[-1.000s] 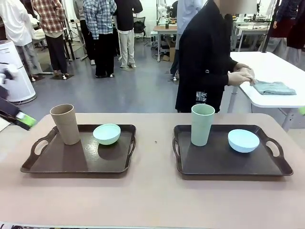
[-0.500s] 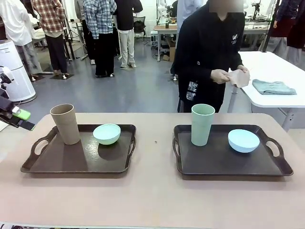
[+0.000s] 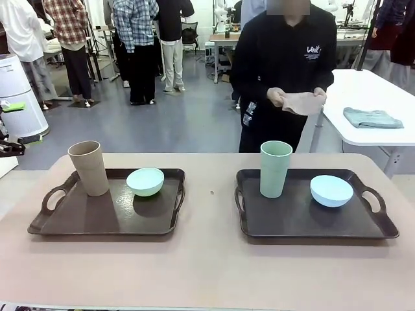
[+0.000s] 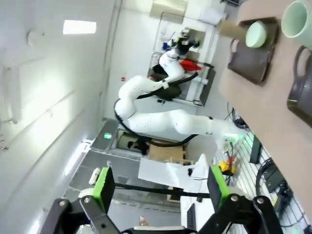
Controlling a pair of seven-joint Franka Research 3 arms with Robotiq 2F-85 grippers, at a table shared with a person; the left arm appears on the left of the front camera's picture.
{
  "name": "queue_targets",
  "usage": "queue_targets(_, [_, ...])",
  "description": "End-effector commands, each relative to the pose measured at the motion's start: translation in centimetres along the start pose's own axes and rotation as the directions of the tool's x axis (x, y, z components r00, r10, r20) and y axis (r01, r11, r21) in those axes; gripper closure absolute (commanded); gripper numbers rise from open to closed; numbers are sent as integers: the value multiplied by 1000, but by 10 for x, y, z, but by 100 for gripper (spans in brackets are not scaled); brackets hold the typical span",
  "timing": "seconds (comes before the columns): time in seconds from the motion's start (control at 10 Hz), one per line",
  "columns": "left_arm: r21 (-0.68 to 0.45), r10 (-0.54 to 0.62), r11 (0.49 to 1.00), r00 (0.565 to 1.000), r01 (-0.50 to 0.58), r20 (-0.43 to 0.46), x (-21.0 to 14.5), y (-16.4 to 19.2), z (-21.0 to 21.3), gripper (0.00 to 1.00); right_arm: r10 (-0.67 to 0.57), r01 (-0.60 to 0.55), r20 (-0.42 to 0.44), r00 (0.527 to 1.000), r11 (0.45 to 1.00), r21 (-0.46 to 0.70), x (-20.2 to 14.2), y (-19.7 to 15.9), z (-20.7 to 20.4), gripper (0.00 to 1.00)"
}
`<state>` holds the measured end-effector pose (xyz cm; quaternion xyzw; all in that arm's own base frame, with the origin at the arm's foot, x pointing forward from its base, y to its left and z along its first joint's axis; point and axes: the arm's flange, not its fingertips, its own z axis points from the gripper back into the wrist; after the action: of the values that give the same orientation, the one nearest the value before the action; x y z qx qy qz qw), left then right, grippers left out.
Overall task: Set up a tray with a mat and arrange the tableware.
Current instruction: Pick up the Picnic Bowl and Reusable plastic cup from the Handle tray in front of the human's position and hold them in the air.
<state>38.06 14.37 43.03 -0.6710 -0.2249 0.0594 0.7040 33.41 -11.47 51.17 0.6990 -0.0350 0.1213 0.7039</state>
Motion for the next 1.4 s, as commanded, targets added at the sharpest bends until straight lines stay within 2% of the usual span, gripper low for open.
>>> queue_targets(0.0, [36, -38, 998, 989, 43, -142, -1, -5, -7, 0, 33, -30, 17, 999, 992, -119, -4, 10, 1, 0])
queue_targets(0.2, [36, -38, 998, 989, 43, -142, -1, -5, -7, 0, 33, -30, 17, 999, 992, -119, -4, 10, 1, 0])
queue_targets(0.3, [36, -38, 998, 989, 43, -142, -1, -5, -7, 0, 14, -12, 20, 1000, 997, -77, -1, 10, 4, 0])
queue_targets(0.4, [36, -14, 999, 993, 19, -119, -3, -4, -15, 0, -114, 109, 149, 982, 993, 42, 9, -1, 10, 0])
queue_targets(0.5, [74, -24, 997, 985, 37, -170, -7, -2, -24, 0, -241, 217, 183, 953, 966, 141, 24, -12, 20, 0])
queue_targets(0.7, [130, 4, 991, 974, 26, -228, -8, 2, -26, 0, -367, 354, 239, 899, 930, 97, 43, -35, 38, 0])
queue_targets(0.8, [130, 30, 991, 958, 8, -285, -9, 1, -26, 0, -383, 373, 220, 897, 924, 85, 44, -38, 39, 0])
queue_targets(0.9, [91, -6, 996, 981, 24, -194, -8, 1, -29, 0, -305, 292, 194, 932, 952, 93, 27, -41, 33, 0])
queue_targets(1.3, [91, -6, 996, 981, 24, -194, -8, 1, -29, 0, -305, 292, 194, 932, 952, 93, 27, -41, 33, 0])
